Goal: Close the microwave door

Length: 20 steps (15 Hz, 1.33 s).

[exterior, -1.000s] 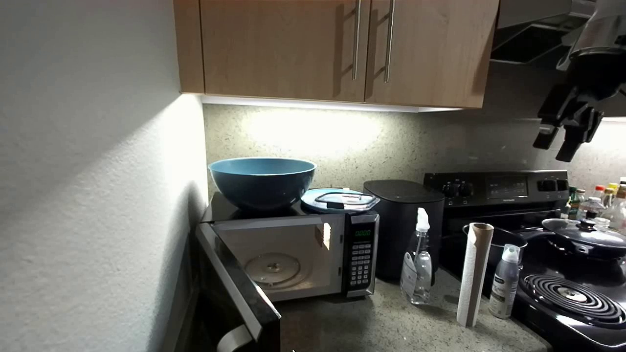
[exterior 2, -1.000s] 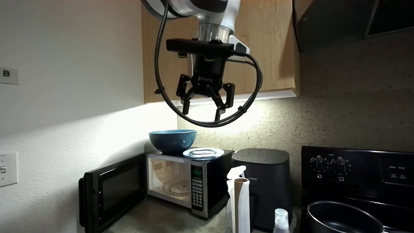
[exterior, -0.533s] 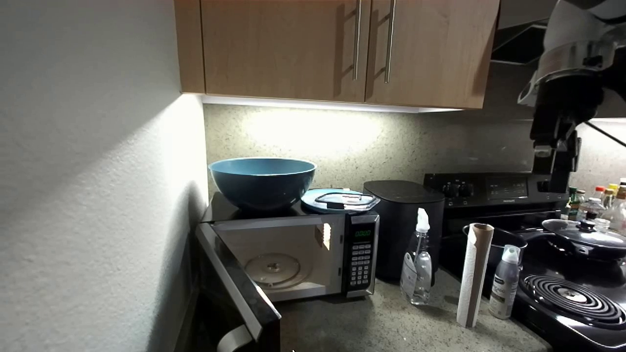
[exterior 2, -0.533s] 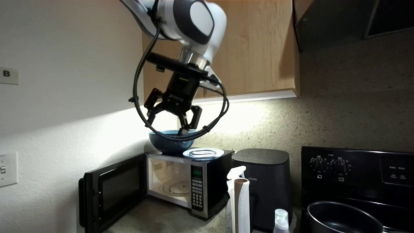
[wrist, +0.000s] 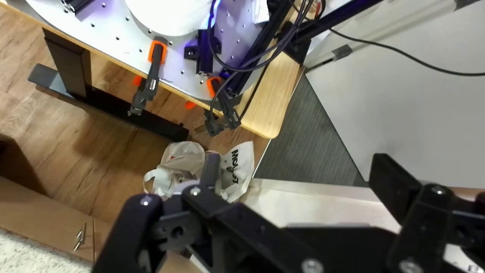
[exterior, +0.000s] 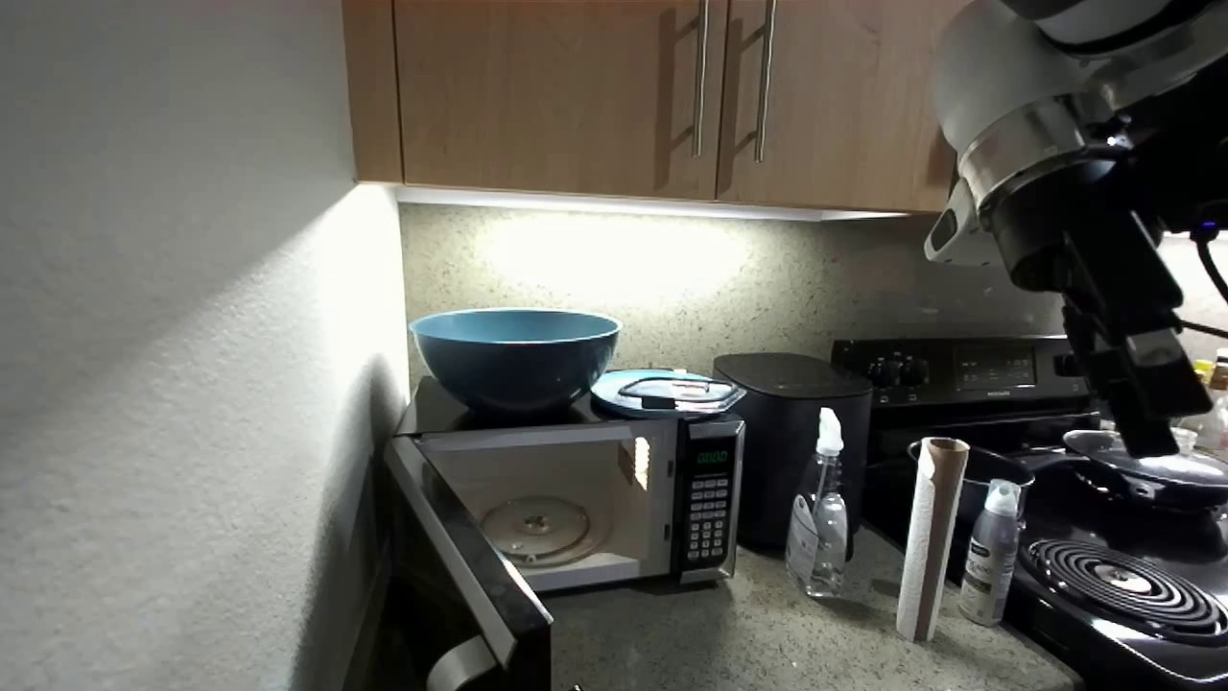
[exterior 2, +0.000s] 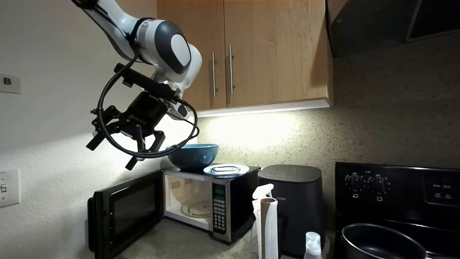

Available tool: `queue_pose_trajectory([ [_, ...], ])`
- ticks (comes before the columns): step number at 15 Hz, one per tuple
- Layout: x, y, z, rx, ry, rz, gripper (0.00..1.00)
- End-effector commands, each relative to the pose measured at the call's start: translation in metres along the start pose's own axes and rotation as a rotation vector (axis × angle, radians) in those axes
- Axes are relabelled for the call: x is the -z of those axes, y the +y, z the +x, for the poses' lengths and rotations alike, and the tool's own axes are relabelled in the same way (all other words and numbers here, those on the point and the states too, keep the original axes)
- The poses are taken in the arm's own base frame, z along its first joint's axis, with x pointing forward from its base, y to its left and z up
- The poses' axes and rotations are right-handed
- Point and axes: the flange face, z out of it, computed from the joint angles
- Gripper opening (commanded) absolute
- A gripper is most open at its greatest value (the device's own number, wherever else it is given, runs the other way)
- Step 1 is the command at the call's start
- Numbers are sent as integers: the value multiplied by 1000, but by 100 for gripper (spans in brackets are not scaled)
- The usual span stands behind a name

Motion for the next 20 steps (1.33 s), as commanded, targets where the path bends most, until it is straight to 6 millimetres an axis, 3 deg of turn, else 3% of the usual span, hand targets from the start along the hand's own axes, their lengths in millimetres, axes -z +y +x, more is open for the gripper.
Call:
queue_pose_trajectory([
  [1, 0, -2, -1, 8, -11, 1, 100],
  [4, 0, 0, -2, 12, -13, 5, 100],
  [6, -2, -1, 19, 90, 75, -95, 100],
  [9, -22, -17, 69, 225, 131, -185, 100],
  [14, -85, -56, 157, 428, 93, -285, 100],
  [15, -93, -54, 165, 403, 50, -280, 100],
  [16, -85, -60, 145, 381, 95, -268, 100],
  [18, -100, -59, 162, 391, 49, -263, 100],
  [20, -99, -55, 168, 386, 45, -260, 100],
])
